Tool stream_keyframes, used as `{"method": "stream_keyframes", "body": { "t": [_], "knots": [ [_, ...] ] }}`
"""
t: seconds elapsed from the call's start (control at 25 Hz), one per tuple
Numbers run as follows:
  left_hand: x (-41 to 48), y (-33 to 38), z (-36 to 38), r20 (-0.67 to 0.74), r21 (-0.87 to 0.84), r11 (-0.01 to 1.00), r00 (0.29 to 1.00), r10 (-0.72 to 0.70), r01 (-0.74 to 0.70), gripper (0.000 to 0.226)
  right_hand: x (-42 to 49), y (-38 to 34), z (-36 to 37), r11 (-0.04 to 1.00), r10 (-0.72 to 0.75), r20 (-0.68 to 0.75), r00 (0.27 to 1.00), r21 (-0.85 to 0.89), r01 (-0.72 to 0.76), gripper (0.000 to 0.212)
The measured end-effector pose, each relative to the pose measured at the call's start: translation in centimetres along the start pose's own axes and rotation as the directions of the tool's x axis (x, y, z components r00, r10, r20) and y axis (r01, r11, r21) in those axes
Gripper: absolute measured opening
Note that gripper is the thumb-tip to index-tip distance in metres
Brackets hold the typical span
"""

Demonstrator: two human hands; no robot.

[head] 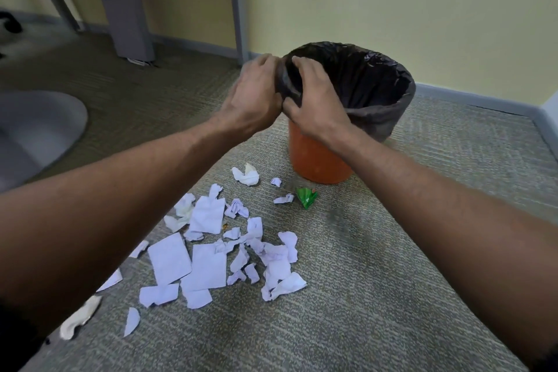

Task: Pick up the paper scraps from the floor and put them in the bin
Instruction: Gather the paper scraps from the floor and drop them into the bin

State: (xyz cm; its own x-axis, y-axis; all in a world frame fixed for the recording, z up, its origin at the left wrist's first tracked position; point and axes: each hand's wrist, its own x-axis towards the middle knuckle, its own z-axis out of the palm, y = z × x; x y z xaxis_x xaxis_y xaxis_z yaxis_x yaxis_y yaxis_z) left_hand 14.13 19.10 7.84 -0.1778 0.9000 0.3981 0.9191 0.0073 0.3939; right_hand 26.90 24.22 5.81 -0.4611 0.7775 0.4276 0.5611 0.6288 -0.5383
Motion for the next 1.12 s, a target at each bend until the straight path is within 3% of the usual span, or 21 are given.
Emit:
{"method": "stream_keyframes", "body": {
  "t": [0.24,0.6,0.72,0.92,1.12],
  "knots": [
    [-7.6,-4.9,-2.3,0.085,0.075,0.989,0.987,-0.134,0.127,0.074,-4.9,-5.1,5.4,0.999,-0.052,0.133,0.99,0.002,0.053,0.076],
    [-17.9,-11.2,-2.4,0.118,0.152,0.955,0.955,-0.272,0.253,0.077,-11.5,-9.2,12.1,0.996,-0.093,0.344,0.934,0.033,0.086,0.08],
    [-20.9,-13.9,-2.7,0.186,0.21,0.94,0.932,-0.31,0.271,0.083,-13.0,-9.8,13.8,0.993,-0.117,0.422,0.899,0.044,0.109,0.082],
    [-24.5,-18.9,-4.3,0.483,0.296,0.912,0.779,-0.4,0.285,0.117,-15.8,-9.4,16.1,0.997,-0.069,0.551,0.831,0.001,0.082,0.086],
    [-28.6,-23.3,-5.2,0.614,0.437,0.855,0.603,-0.51,0.279,0.137,-18.0,-8.9,17.8,0.992,0.004,0.682,0.732,-0.094,0.082,0.099]
  ]
}}
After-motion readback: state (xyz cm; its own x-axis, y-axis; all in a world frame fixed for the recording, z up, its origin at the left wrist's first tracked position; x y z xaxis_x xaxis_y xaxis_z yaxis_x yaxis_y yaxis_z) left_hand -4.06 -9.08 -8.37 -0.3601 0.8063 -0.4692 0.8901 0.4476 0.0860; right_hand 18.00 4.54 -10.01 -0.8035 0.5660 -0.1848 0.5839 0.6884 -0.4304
